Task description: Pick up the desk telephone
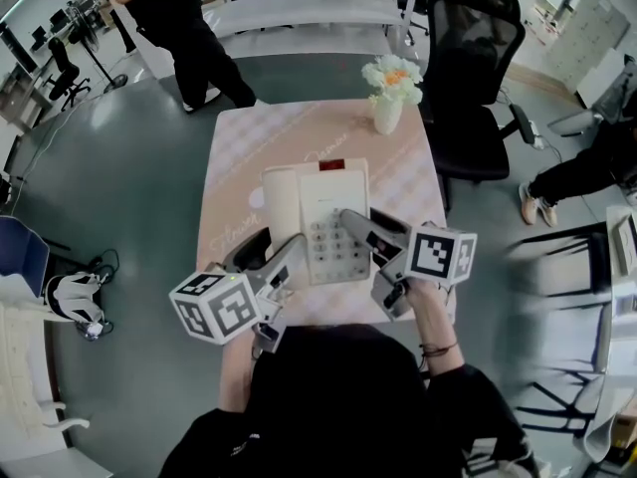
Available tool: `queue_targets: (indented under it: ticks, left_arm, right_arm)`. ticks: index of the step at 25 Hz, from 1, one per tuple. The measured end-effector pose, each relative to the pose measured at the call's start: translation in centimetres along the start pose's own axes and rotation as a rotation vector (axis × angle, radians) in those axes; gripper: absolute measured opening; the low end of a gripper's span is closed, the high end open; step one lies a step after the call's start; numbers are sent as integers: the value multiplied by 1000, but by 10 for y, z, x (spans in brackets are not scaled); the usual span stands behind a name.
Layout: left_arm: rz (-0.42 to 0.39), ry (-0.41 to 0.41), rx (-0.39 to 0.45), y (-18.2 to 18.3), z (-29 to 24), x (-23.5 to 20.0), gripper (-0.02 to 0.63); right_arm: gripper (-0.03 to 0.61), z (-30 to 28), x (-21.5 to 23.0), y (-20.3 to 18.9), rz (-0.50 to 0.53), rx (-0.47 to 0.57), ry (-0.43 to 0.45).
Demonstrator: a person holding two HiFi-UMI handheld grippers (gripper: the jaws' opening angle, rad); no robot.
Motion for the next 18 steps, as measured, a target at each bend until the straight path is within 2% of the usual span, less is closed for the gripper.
queue_targets:
  ticks: [3,6,11,15,18]
  left_arm:
    - [-4,0,0,0,0,1,293]
    - [-4,1,-1,-2,-2,1,293]
    - [-3,2,-3,2,-2,-2,293]
    - [-10,2,-6,2,-3,-1,293]
    - [-10,2,-8,2,-3,-1,293]
  right_arm:
    - [225,4,3,-1,3,-12,-31]
    - [225,2,0,0,16,-4,-1]
    - [225,2,4,-1,-2,-16,-44]
    - [225,-1,-1,1,3,7,9]
    - [225,1,3,-1,-6,-1,-22]
Point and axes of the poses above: the fingertips, and each gripper's own axes: z backward along the fingers, x to its right, y out of its top, the point moved 3 cm from there along z, backward along the fingers, and after that the axes turned 9 degrees about z, right-handed, at the moved point
